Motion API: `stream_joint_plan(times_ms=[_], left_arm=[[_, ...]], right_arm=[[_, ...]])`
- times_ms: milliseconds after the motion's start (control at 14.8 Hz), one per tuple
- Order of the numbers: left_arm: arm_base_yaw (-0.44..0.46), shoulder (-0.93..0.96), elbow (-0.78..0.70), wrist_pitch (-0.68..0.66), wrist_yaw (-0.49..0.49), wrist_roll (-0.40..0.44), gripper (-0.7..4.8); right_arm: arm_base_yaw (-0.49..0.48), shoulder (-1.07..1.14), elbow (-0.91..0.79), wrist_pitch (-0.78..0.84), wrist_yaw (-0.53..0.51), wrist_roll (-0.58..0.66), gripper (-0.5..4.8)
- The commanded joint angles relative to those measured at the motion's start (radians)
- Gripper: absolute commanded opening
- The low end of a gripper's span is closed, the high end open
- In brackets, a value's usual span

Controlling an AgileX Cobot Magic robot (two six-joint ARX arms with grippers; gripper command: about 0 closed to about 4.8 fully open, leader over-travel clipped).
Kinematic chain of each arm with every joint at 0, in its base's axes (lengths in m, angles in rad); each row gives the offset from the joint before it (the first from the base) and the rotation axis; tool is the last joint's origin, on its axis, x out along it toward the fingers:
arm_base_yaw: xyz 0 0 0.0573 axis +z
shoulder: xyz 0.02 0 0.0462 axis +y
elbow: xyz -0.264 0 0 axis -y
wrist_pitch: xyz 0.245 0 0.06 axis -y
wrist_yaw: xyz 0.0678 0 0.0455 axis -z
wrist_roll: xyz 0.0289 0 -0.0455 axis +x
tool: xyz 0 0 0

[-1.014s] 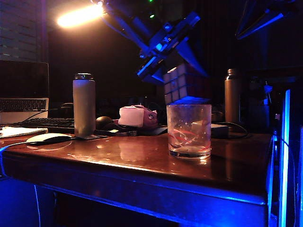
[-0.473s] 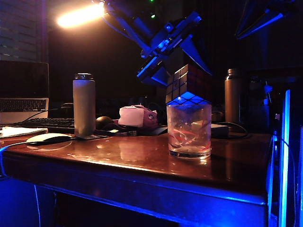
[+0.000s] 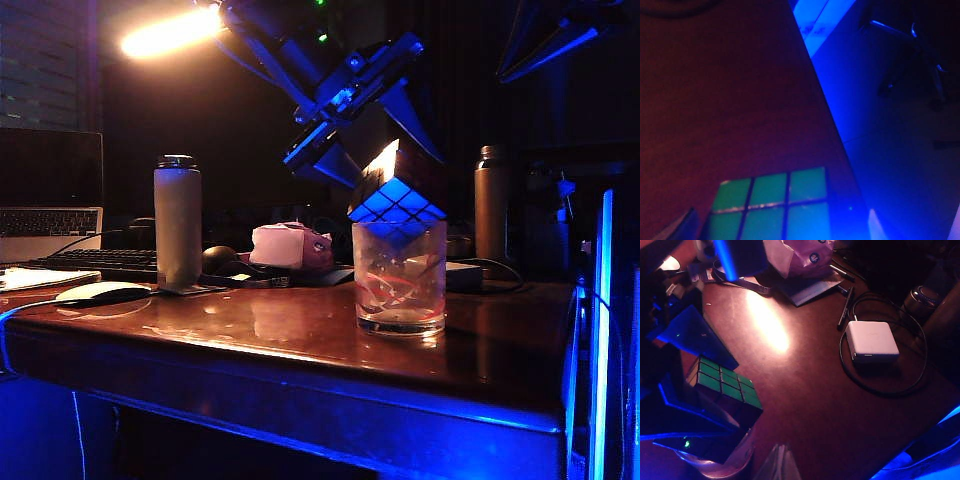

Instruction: Stack the Rubik's Cube on top of the glass cup.

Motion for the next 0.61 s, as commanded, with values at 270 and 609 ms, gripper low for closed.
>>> stream_joint_plan(times_ms=[270,609], left_arm=[[0.004,-0.023,0.073,0.012,-0.041,0.003,4.79],[0.011,-0.154,0.085,0.024,-0.203,0.037,0.1]], right_arm=[[0.001,-0.005,0.007,0.025,-0.002,0.001,-0.01],[0.001,-0.026,0.006,0.12,0.038,0.002,-0.01]])
